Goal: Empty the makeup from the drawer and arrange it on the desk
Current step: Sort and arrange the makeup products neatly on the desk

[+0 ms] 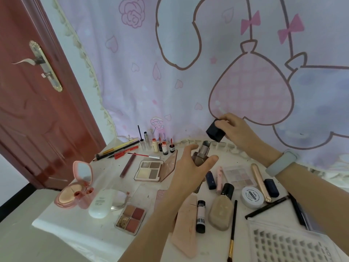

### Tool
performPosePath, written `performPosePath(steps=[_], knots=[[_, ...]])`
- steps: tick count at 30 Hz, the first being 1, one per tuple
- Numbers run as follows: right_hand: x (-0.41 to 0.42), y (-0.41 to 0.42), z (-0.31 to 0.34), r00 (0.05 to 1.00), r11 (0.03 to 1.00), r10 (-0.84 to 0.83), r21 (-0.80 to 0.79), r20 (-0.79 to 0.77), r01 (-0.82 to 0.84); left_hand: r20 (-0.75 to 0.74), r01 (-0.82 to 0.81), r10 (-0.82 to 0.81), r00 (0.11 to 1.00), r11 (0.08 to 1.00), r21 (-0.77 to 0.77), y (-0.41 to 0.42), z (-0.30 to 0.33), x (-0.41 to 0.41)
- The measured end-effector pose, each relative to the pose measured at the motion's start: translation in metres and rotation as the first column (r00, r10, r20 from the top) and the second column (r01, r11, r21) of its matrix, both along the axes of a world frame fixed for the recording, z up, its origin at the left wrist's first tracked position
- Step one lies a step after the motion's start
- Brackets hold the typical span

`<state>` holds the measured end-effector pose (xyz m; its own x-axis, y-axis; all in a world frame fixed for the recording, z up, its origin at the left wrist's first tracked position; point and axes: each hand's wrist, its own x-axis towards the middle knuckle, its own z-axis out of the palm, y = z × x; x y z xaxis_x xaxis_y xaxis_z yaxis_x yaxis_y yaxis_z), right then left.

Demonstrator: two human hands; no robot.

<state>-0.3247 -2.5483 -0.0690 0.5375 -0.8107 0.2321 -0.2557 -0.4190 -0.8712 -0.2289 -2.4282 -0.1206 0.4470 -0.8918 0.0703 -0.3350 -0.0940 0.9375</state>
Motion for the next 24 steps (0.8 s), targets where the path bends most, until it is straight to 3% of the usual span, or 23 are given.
performPosePath(steps=[6, 11, 18, 24], knots=[[-0.008, -0.013, -0.019, 0.998, 0.974, -0.029, 0.226, 0.062, 0.014, -0.020, 0.028, -0.026, 0.999, 0.994, 0.104, 0.007, 0.001, 0.024], [-0.008, -0.019, -0.041, 1.000, 0.939, -0.002, 0.343, 0.027, -0.007, -0.209, 0.080, -0.079, 0.975, 0.997, -0.002, -0.011, 0.028, 0.054], [0.000, -0.036, -0.057, 0.993, 0.978, -0.002, 0.208, -0.118, 0.026, -0.048, 0.099, -0.096, 0.994, 0.993, 0.065, -0.059, 0.035, 0.091], [0.015, -0.048, -0.079, 0.951, 0.992, 0.096, 0.105, -0.293, -0.068, 0.175, 0.095, -0.127, 0.976, 0.979, 0.178, -0.093, 0.016, 0.097]])
